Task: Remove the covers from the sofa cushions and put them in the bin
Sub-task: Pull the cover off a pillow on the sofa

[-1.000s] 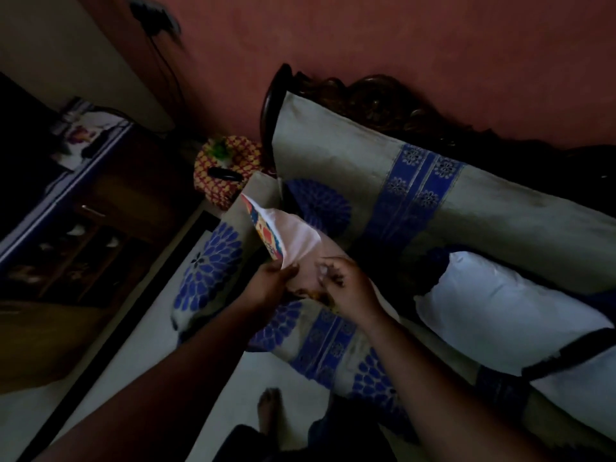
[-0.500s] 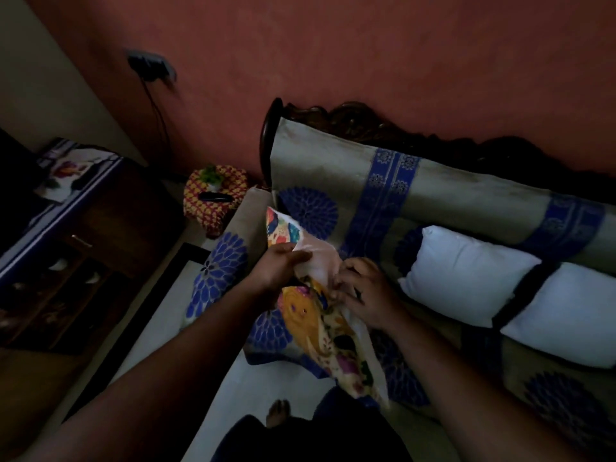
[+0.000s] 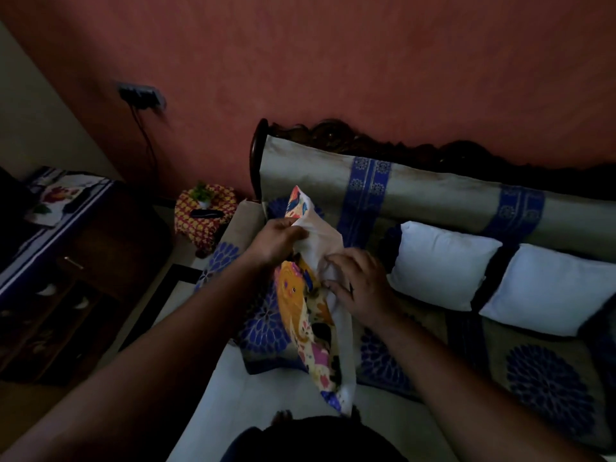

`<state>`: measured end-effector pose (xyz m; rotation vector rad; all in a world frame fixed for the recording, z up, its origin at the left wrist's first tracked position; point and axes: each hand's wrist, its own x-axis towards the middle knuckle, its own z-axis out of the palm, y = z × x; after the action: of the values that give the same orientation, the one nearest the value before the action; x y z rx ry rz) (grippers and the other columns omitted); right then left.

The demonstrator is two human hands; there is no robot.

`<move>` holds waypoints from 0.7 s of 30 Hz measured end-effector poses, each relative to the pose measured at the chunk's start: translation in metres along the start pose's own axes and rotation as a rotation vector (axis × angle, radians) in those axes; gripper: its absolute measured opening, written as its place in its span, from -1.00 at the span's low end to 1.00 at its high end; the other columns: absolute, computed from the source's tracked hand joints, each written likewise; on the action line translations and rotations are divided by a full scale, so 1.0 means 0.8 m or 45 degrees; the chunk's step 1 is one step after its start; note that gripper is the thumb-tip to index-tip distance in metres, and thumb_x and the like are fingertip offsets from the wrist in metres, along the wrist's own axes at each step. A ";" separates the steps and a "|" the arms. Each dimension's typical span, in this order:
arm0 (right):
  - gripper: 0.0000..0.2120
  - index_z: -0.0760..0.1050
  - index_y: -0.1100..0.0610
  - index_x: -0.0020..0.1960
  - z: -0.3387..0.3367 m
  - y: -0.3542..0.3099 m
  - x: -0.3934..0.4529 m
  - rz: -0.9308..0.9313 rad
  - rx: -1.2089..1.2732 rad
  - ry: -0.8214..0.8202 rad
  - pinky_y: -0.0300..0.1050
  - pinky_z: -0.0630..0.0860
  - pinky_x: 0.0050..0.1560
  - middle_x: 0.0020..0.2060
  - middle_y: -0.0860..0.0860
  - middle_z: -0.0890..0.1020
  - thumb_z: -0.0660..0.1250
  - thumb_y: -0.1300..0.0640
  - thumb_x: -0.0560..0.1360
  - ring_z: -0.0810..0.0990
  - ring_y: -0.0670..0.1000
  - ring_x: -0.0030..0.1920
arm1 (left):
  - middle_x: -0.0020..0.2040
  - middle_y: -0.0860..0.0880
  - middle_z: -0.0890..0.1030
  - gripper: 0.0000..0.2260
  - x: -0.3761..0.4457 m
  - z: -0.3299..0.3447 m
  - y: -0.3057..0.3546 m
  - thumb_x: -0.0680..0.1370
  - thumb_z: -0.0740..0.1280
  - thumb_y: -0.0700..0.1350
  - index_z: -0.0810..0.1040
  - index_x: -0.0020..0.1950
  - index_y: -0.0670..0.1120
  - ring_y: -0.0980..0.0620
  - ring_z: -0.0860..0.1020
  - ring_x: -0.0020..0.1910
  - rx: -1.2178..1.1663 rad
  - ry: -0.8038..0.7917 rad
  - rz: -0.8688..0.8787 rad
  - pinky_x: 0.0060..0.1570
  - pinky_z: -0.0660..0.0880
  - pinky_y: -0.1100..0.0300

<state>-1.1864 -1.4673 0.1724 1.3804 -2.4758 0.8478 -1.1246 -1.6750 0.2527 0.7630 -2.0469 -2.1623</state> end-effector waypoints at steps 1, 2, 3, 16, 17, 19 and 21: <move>-0.57 0.51 0.06 0.35 -0.002 0.003 0.001 -0.007 -0.005 0.005 0.03 0.46 0.26 0.26 0.05 0.52 0.31 -0.14 0.57 0.50 0.09 0.26 | -0.03 -0.32 0.67 -0.81 0.000 0.004 0.004 0.50 0.32 -0.18 0.67 0.00 -0.23 -0.18 0.60 -0.16 0.007 0.006 0.016 -0.16 0.50 0.02; -0.57 0.50 0.07 0.36 -0.004 0.004 0.003 -0.022 -0.009 0.012 0.04 0.45 0.28 0.28 0.05 0.51 0.32 -0.12 0.57 0.49 0.09 0.28 | -0.04 -0.32 0.66 -0.83 -0.001 0.008 0.009 0.53 0.31 -0.20 0.66 -0.01 -0.23 -0.19 0.59 -0.14 0.017 0.029 0.025 -0.12 0.49 -0.03; -0.57 0.50 0.08 0.36 -0.005 0.005 0.004 -0.047 -0.022 0.023 0.06 0.45 0.27 0.28 0.05 0.51 0.34 -0.10 0.57 0.49 0.09 0.27 | -0.07 -0.30 0.65 -0.84 -0.001 0.012 0.013 0.55 0.29 -0.21 0.65 -0.03 -0.23 -0.18 0.58 -0.12 0.035 0.049 0.039 -0.09 0.47 -0.05; -0.74 0.55 0.11 0.07 -0.027 0.009 0.008 -0.140 -0.009 0.060 0.05 0.49 0.04 0.02 0.06 0.57 0.25 -0.07 0.63 0.55 0.13 0.04 | 0.01 -0.30 0.67 -0.76 0.004 0.059 0.022 0.58 0.28 -0.14 0.64 0.10 -0.25 -0.20 0.64 -0.06 0.138 0.056 0.202 -0.06 0.56 -0.07; -0.77 0.56 0.10 0.07 -0.027 0.009 0.009 -0.120 0.027 0.070 0.06 0.49 0.03 0.01 0.04 0.58 0.27 -0.05 0.61 0.56 0.12 0.03 | 0.00 -0.30 0.68 -0.78 0.008 0.060 0.019 0.58 0.27 -0.17 0.64 0.10 -0.25 -0.25 0.65 -0.03 0.096 0.067 0.201 -0.04 0.57 -0.10; -0.77 0.58 0.09 0.00 -0.030 0.007 0.014 -0.055 0.100 0.108 0.05 0.47 -0.05 -0.08 -0.01 0.59 0.28 -0.06 0.63 0.57 0.09 -0.05 | -0.02 -0.31 0.68 -0.77 0.009 0.065 0.020 0.55 0.28 -0.18 0.65 0.08 -0.26 -0.27 0.64 -0.05 0.015 0.077 0.176 -0.06 0.58 -0.08; -0.69 0.56 0.07 -0.13 -0.035 -0.001 0.022 0.058 0.156 0.157 0.01 0.45 -0.17 -0.21 -0.03 0.57 0.26 -0.13 0.63 0.55 0.04 -0.16 | -0.10 -0.26 0.68 -0.81 0.010 0.070 0.019 0.57 0.26 -0.24 0.65 0.02 -0.25 -0.15 0.63 -0.17 -0.042 0.115 0.151 -0.17 0.56 0.06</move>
<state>-1.1984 -1.4646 0.2025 1.2712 -2.4056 1.0773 -1.1579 -1.6278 0.2641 0.7026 -1.9560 -2.0541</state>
